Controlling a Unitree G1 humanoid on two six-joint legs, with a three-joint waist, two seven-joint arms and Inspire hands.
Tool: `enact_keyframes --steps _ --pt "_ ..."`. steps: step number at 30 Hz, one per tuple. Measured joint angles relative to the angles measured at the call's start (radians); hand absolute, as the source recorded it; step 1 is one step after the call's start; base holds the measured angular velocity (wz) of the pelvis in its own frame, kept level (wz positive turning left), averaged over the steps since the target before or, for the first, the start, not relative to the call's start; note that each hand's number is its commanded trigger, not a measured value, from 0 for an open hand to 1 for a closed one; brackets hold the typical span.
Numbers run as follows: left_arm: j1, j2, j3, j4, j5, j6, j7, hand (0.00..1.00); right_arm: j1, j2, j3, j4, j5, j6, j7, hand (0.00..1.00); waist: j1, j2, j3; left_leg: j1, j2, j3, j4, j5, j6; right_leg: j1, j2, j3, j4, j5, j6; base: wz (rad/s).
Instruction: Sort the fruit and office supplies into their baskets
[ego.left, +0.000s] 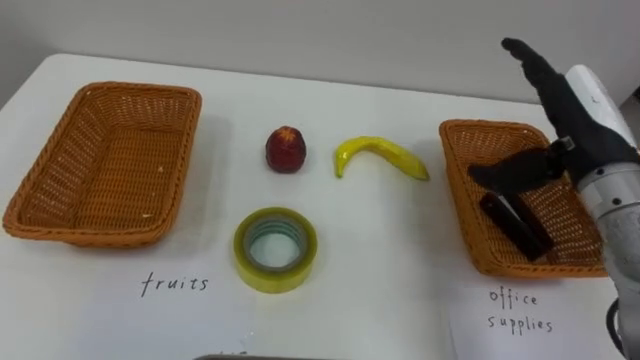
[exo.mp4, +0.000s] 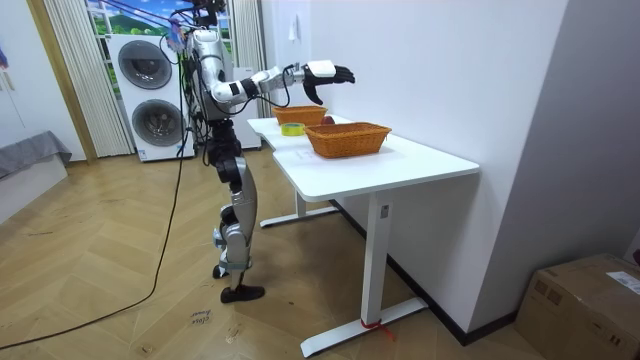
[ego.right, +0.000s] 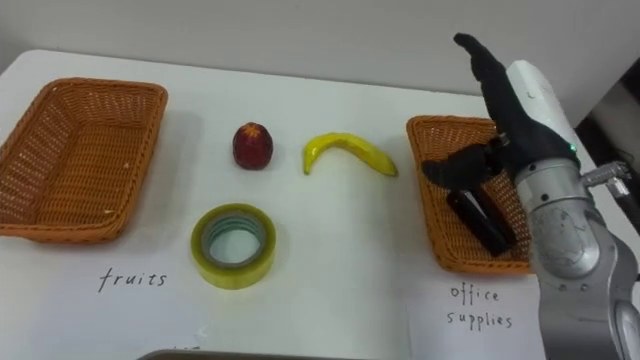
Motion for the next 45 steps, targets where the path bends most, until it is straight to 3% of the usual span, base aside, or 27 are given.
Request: enact_keyframes --steps 19,22,29,37,45 --pt "-0.017 0.001 -0.028 0.003 0.001 0.013 0.009 0.0 -0.013 0.01 0.081 -0.044 0.099 0.006 0.053 0.0 0.052 0.01 0.0043 -0.001 0.0 -0.002 -0.004 0.0 0.0 -0.004 0.002 0.012 -0.002 0.0 0.0 0.0" --pt "-0.018 0.001 -0.05 0.001 0.0 0.02 0.029 0.0 -0.037 0.035 0.124 -0.044 0.099 0.01 0.05 0.0 0.052 0.015 0.0038 -0.002 0.0 -0.004 -0.003 0.0 0.0 -0.003 0.003 0.012 -0.002 0.0 0.0 0.0" --pt "-0.021 -0.001 -0.085 0.015 0.001 0.031 0.038 0.0 -0.056 0.046 0.196 -0.043 0.08 0.019 0.054 0.0 0.073 0.036 0.0063 -0.003 0.0 -0.013 -0.002 0.0 0.0 0.001 -0.001 -0.003 -0.002 0.0 0.0 0.03" --pt "-0.006 -0.007 -0.085 0.005 0.005 0.069 0.035 0.0 -0.055 0.066 0.243 -0.017 0.035 0.042 0.084 0.0 0.078 0.04 0.0087 -0.01 0.0 -0.025 0.003 0.0 0.0 -0.002 -0.003 -0.014 -0.002 0.0 0.0 0.03" --pt "0.001 -0.007 -0.084 -0.047 0.008 0.071 0.02 0.0 -0.055 0.091 0.243 0.008 0.028 0.048 0.097 0.0 0.094 0.041 0.0076 -0.019 -0.001 -0.042 0.006 0.0 0.0 -0.001 -0.005 -0.038 -0.003 0.0 0.001 0.06"
